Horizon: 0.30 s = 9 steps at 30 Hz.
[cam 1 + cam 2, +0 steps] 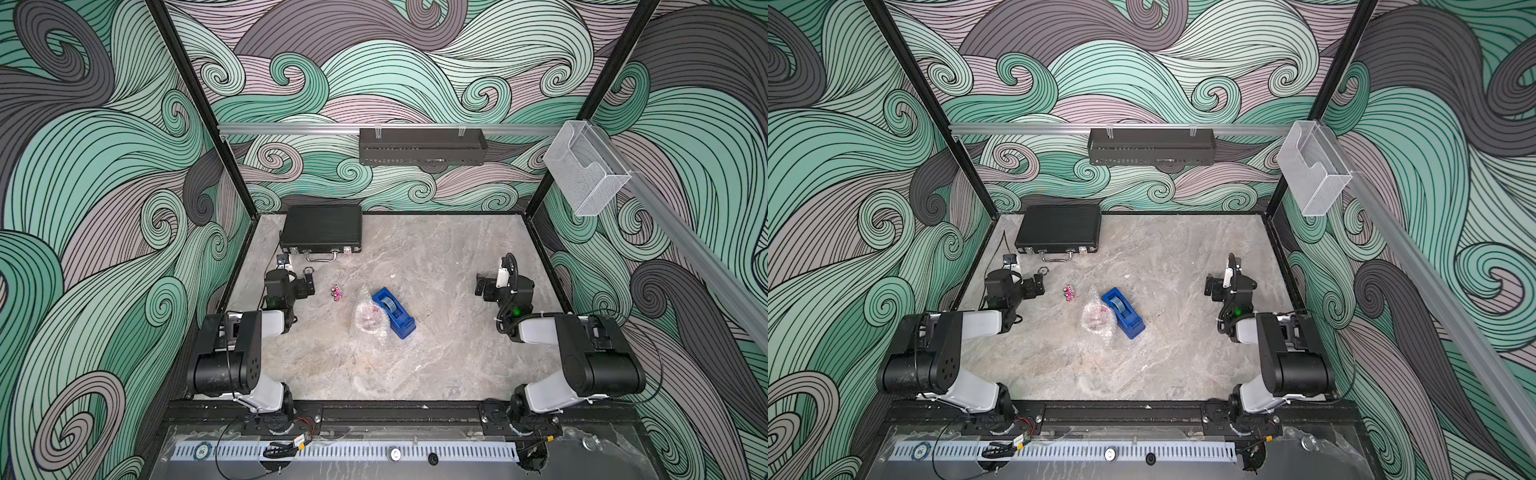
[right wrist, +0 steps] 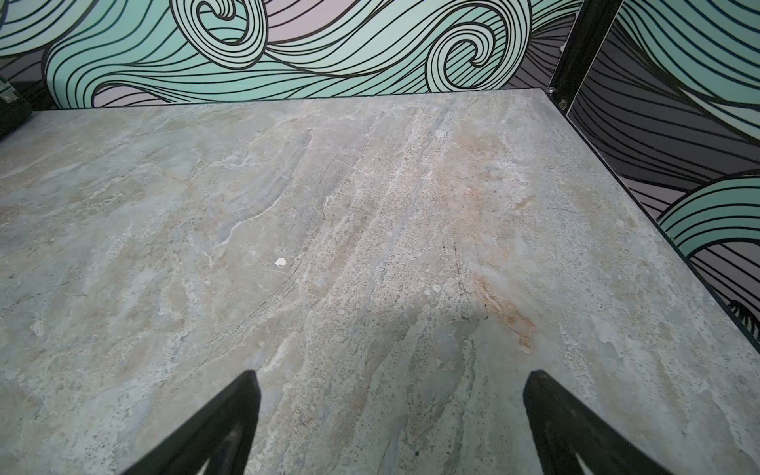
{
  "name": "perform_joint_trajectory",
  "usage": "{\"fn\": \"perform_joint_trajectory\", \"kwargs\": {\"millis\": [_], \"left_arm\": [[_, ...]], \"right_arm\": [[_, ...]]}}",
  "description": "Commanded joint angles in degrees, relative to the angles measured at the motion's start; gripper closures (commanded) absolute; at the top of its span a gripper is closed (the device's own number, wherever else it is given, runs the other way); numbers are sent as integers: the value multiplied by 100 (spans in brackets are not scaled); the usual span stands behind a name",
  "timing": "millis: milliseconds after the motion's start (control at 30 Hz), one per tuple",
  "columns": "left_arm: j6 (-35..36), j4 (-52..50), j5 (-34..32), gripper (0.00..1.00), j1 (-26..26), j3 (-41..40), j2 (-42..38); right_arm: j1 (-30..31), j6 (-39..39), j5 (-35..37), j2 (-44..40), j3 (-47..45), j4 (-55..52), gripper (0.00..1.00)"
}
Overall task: Wrap mugs in bubble wrap
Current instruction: Reset both arms
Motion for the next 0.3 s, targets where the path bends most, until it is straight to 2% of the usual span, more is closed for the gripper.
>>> {"fn": "perform_joint_trajectory", "kwargs": {"millis": [0,133,267], "left_arm": [[44,132,78,1,12,37,-23],[44,128,80,1,13,41,-19],[44,131,75,2,12,42,-19]], "right_arm": [[126,-166,339,-76,-257,697,1],[173,-167,487,-102,-579,1257,1],[204,-169,612,-76,-529,1221,1]]}}
